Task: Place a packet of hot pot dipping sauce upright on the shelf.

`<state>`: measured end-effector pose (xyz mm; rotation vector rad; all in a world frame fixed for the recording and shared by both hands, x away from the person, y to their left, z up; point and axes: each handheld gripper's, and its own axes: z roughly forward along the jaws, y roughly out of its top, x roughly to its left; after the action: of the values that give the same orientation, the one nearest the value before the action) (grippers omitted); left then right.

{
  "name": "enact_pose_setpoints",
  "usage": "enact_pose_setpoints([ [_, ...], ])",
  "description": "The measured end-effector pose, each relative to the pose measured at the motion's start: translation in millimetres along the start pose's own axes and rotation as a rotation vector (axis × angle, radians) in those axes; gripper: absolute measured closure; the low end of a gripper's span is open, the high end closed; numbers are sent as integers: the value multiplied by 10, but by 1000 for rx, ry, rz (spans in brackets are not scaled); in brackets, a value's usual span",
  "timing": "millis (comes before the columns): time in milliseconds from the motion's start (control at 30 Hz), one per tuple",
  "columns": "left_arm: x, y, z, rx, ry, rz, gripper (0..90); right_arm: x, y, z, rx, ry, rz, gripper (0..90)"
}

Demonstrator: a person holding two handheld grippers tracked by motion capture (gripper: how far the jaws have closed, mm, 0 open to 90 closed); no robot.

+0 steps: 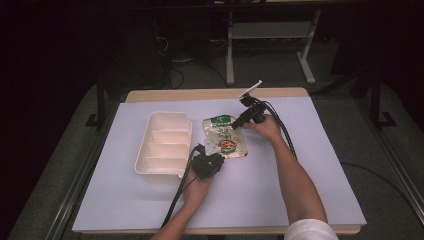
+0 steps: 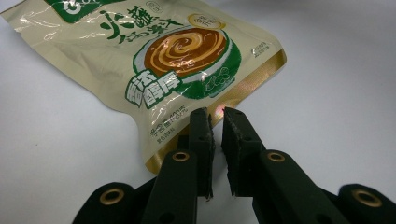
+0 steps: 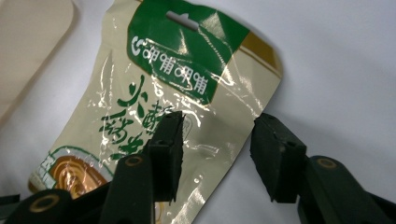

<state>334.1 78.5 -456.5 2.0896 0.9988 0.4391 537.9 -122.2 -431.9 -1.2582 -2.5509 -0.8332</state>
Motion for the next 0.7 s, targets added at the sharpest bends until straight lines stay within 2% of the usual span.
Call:
enact_pose_setpoints([
  [167, 1, 0, 0, 0, -1, 0, 815, 13, -12, -45, -12, 25, -13, 606],
  [200, 1, 0, 0, 0, -1, 0, 815, 22, -18, -78, -23, 30, -43, 632],
  [267, 2, 0, 1, -1, -3, 0, 815, 31, -18, -91, -24, 31, -49, 646],
  [300, 3, 0, 0, 0, -4, 1, 809, 52, -23, -110, -25, 29, -78, 673],
  [400, 3, 0, 0, 1, -4, 3, 809, 66, -24, -114, -24, 26, -96, 714],
  [433, 5, 0, 0, 1, -5, 4, 809, 74, -29, -123, -28, 31, -123, 760],
  [533, 8, 0, 0, 1, -7, 4, 809, 69, -29, -141, -34, 60, -145, 800],
  [567, 11, -1, 1, -1, -10, 1, 809, 66, -28, -146, -39, 70, -152, 799],
  [633, 11, 0, 1, 0, -10, 1, 809, 66, -26, -150, -41, 70, -152, 794],
  [700, 13, 0, 1, 1, -11, 1, 809, 68, -11, -141, -45, 60, -174, 758],
])
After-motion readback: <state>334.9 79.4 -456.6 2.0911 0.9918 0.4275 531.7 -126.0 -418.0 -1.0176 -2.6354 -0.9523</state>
